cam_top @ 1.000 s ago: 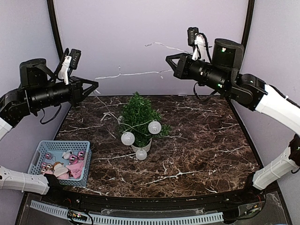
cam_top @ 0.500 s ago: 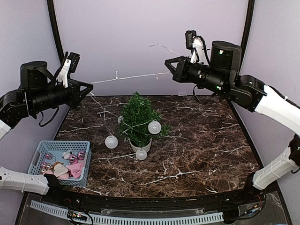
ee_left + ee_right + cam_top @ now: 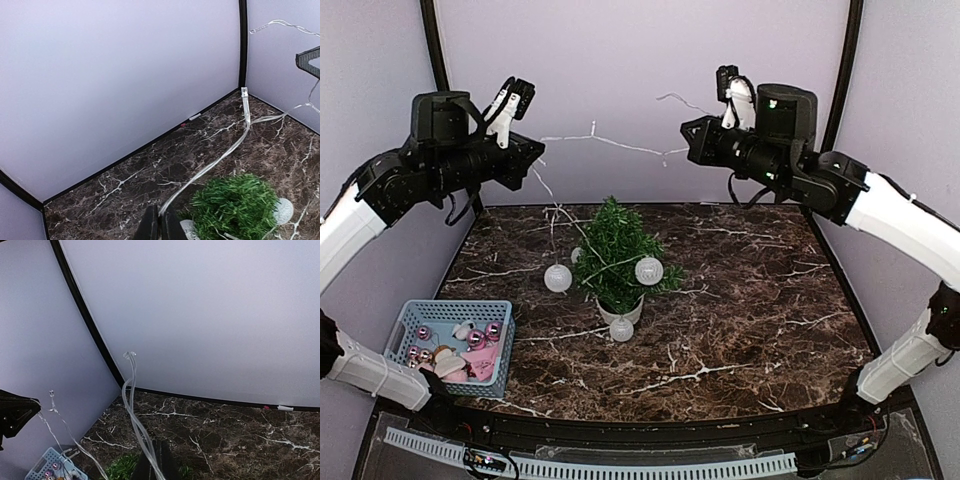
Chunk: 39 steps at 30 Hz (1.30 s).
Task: Decorate the small christmas tree
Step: Wrap the side of the string light in the gap of the branches.
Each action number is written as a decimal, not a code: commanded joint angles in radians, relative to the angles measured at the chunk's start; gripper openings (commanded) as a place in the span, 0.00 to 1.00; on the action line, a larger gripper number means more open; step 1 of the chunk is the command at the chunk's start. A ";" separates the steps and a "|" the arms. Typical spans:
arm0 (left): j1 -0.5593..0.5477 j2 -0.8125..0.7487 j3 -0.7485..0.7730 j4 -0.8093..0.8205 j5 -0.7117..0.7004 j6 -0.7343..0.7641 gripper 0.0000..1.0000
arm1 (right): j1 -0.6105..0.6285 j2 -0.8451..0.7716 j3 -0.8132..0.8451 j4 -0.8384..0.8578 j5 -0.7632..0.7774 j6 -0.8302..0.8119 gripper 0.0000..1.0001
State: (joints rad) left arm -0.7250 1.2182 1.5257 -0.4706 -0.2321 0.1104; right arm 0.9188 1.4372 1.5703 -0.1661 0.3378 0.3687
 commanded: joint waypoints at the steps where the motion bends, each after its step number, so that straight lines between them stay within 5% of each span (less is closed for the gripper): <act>1: 0.066 0.077 0.055 0.058 0.012 0.093 0.00 | -0.041 0.063 0.038 0.004 0.034 0.001 0.00; 5: 0.098 0.121 0.078 0.096 0.122 0.114 0.00 | -0.141 0.069 -0.008 -0.005 0.028 0.099 0.00; 8: 0.102 0.153 0.111 0.094 0.253 0.142 0.00 | -0.242 0.073 -0.060 0.009 -0.126 0.150 0.03; 12: 0.102 0.227 0.168 0.050 0.445 0.156 0.00 | -0.307 0.093 -0.084 0.009 -0.418 0.108 0.65; 16: 0.102 0.290 0.224 -0.005 0.537 0.158 0.00 | -0.308 0.047 -0.138 0.064 -0.582 0.004 0.91; 21: 0.102 0.338 0.270 -0.030 0.617 0.156 0.00 | -0.304 0.057 -0.138 0.199 -0.891 -0.066 0.93; 31: 0.102 0.375 0.301 -0.052 0.718 0.146 0.00 | -0.213 0.267 0.143 0.037 -1.023 -0.262 0.92; 36: 0.102 0.377 0.301 -0.054 0.722 0.143 0.00 | -0.199 0.361 0.271 -0.108 -1.083 -0.330 0.77; 39: 0.102 0.378 0.300 -0.046 0.733 0.139 0.00 | -0.191 0.401 0.327 -0.174 -1.097 -0.361 0.58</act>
State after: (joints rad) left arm -0.6300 1.6009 1.8004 -0.5140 0.4614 0.2512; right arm 0.7181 1.8027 1.8183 -0.2283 -0.7044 0.0834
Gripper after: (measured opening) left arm 0.001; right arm 0.682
